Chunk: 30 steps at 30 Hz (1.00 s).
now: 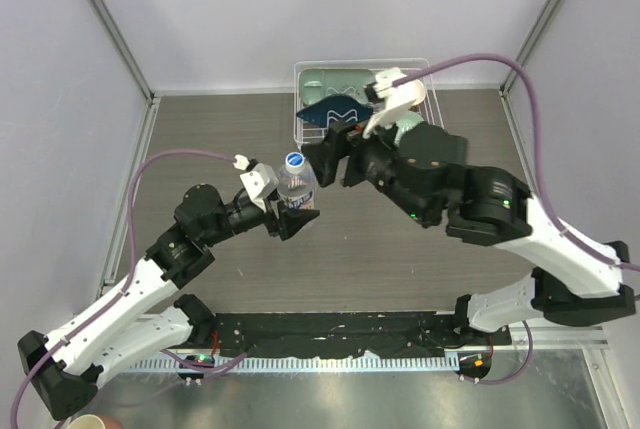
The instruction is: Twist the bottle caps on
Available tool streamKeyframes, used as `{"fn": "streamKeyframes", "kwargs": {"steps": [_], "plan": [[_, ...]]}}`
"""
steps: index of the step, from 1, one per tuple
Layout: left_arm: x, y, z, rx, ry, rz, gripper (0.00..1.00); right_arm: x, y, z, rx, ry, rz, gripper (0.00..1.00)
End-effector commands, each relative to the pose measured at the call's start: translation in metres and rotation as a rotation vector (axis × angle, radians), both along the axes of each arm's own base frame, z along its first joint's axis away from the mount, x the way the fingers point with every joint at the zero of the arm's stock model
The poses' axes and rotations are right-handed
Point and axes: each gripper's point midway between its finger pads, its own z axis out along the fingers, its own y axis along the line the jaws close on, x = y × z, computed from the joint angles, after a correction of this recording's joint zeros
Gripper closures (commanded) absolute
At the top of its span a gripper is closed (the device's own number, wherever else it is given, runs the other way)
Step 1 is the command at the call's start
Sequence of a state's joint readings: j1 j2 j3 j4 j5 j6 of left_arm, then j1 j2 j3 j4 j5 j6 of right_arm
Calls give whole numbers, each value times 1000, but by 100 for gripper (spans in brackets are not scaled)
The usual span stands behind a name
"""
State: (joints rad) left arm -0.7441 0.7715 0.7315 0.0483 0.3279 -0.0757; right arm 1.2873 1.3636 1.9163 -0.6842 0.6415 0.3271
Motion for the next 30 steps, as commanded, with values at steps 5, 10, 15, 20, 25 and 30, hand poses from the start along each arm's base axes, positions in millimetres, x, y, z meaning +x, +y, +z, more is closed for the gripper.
{"fn": "streamKeyframes", "kwargs": {"steps": [5,10,15,20,25,30], "plan": [[-53,-23,24,-53,52,-326,100,-36,14,1,-18,-125,294,31],[-85,-27,29,-32,18,-527,100,-63,22,-10,-60,-186,481,31],[-121,-22,29,-9,16,-746,100,-70,17,-12,-50,-212,518,30],[-122,-22,25,-3,29,-755,100,-75,13,-10,-31,-219,536,37],[-118,-22,26,-6,26,-729,100,-77,15,-16,-35,-209,551,63],[-114,-22,30,-14,14,-699,100,-74,16,-26,-61,-190,535,68]]}}
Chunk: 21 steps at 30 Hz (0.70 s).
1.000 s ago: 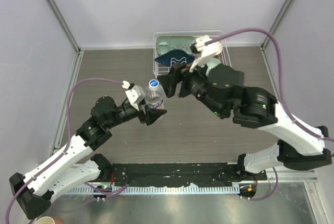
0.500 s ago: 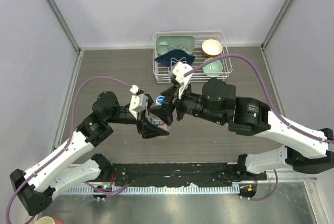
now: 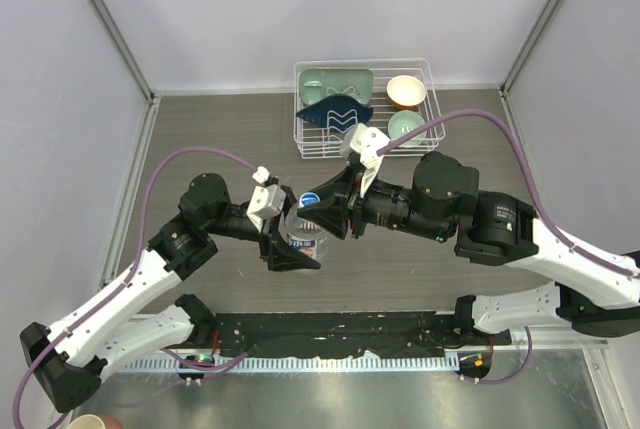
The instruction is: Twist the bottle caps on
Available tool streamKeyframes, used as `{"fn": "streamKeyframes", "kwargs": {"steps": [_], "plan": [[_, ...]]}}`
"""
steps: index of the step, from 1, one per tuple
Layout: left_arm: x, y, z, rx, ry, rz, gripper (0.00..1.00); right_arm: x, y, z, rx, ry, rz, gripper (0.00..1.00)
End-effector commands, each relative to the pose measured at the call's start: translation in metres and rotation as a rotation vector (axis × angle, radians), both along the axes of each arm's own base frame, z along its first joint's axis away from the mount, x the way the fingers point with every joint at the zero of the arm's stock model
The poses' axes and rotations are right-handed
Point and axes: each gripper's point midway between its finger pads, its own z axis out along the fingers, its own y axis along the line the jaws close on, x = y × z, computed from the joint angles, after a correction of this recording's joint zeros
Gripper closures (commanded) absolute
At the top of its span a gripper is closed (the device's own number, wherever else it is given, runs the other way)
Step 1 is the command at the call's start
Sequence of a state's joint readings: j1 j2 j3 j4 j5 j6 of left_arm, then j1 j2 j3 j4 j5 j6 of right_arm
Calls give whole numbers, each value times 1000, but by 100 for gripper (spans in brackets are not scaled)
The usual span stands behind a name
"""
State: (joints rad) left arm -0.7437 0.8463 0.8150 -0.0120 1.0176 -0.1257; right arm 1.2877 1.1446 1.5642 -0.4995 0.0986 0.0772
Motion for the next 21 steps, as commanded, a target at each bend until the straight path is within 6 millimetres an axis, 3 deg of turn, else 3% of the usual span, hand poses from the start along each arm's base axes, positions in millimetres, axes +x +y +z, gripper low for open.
{"fn": "streamKeyframes", "kwargs": {"steps": [1,4,8,12,15,16,18,20,21], "plan": [[-3,2,23,-57,-64,-4,100,5,-2,9,31,-21,-26,63],[0,2,25,-61,-67,16,100,7,1,7,19,-18,-30,57],[5,2,25,-65,-67,49,100,9,5,6,14,-14,-38,58],[13,3,31,-82,-76,106,100,11,11,2,-1,-11,-38,70],[27,5,39,-108,-86,208,89,18,16,-5,-33,-13,-64,90],[35,8,42,-117,-91,251,71,26,14,-3,-38,-20,-108,94],[41,14,52,-142,-112,304,64,37,18,-13,-77,-33,-158,99],[47,24,57,-155,-132,370,14,45,18,-15,-90,-53,-195,99],[48,28,59,-158,-129,396,1,49,20,-13,-83,-66,-210,99]]}}
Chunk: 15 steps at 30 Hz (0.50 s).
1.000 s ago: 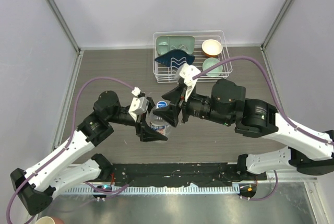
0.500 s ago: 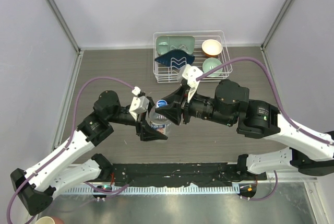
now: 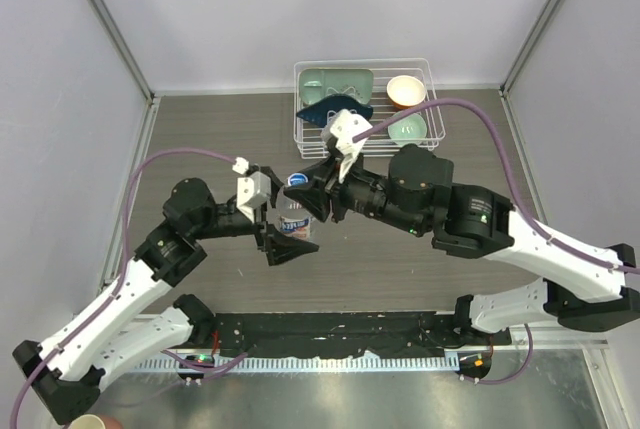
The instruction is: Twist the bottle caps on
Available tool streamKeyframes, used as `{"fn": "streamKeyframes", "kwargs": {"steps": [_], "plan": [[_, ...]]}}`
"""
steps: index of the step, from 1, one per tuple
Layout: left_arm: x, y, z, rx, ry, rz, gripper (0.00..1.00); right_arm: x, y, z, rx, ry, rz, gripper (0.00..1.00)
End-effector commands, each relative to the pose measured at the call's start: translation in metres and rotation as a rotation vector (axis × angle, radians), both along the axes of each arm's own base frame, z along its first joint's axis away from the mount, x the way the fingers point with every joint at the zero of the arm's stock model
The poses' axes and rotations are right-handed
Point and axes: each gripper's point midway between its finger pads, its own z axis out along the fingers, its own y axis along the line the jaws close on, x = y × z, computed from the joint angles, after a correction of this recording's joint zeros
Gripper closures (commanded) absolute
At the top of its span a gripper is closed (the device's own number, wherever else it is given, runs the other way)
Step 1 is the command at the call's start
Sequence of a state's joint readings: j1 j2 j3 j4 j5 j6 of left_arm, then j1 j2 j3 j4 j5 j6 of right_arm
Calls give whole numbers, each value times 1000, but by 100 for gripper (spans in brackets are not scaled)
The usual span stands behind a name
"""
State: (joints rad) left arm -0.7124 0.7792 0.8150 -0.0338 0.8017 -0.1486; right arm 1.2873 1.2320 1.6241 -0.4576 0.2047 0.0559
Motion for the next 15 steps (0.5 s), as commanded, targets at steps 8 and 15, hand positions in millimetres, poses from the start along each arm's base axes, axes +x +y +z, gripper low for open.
{"fn": "streamKeyframes", "kwargs": {"steps": [8,15], "plan": [[34,69,28,-45,-137,449,0,63,20,-27,-94,-94,-188,99],[39,125,52,-8,-261,700,0,133,47,-69,-33,-106,-284,99]]}}
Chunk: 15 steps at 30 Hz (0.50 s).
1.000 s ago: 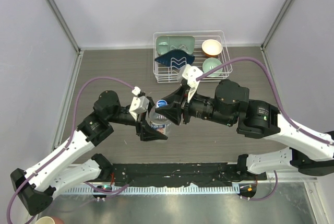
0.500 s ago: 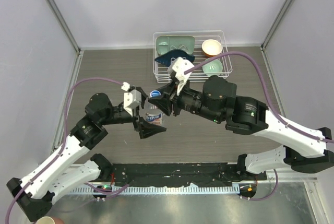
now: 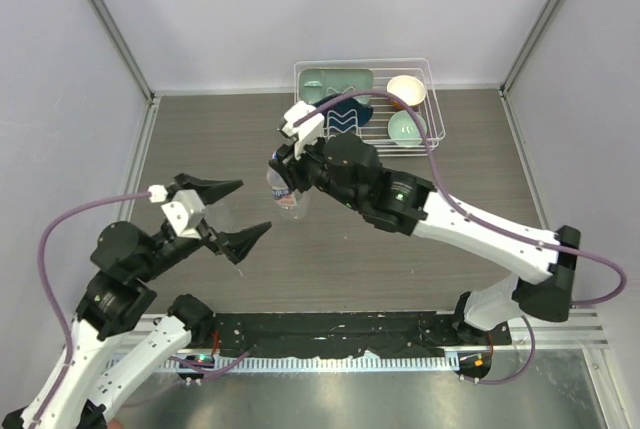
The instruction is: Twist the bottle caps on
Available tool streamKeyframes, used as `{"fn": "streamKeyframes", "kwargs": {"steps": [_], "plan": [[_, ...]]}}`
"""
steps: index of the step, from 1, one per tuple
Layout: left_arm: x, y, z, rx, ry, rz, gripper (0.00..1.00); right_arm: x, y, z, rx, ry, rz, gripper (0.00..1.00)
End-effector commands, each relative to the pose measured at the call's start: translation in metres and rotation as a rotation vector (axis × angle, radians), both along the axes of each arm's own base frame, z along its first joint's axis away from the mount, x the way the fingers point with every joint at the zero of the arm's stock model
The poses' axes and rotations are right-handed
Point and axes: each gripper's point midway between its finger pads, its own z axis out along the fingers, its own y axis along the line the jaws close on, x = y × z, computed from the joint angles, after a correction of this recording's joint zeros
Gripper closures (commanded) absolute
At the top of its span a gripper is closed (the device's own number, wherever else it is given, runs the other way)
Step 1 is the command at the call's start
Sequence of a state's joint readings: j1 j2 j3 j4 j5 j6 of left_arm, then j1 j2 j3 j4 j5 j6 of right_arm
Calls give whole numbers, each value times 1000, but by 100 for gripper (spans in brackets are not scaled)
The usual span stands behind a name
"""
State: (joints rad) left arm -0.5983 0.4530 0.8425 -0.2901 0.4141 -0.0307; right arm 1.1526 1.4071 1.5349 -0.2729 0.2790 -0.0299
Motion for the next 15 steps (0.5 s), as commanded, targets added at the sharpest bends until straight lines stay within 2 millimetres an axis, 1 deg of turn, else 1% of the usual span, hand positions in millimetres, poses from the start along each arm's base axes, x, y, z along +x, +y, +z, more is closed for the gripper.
{"fn": "streamKeyframes", "kwargs": {"steps": [1,2,3,4,5,7,8,9,10,11,12,14,15], "plan": [[13,42,24,23,-72,237,0,49,18,-13,93,-73,-75,99],[16,46,22,24,-60,263,0,56,25,-24,82,-78,-84,99],[22,53,20,18,-43,316,0,64,28,-17,136,-107,-110,99],[27,53,14,11,-7,338,0,68,31,-21,144,-114,-127,99],[29,53,9,-11,43,351,0,76,41,-37,124,-108,-141,99],[34,52,-3,9,94,365,0,86,49,-39,137,-116,-169,99],[37,53,-4,-1,110,382,0,92,58,-53,125,-108,-175,99],[39,54,-5,1,114,397,0,95,61,-57,131,-103,-183,99],[45,61,-6,-1,118,448,0,97,63,-63,126,-102,-192,99],[48,62,-8,4,127,460,0,100,65,-66,138,-104,-203,99],[49,62,-11,8,131,465,0,103,67,-83,123,-86,-214,99],[48,59,-13,4,143,451,2,106,66,-90,142,-91,-248,99],[49,57,-15,-2,158,448,3,106,62,-105,123,-85,-259,99]]}}
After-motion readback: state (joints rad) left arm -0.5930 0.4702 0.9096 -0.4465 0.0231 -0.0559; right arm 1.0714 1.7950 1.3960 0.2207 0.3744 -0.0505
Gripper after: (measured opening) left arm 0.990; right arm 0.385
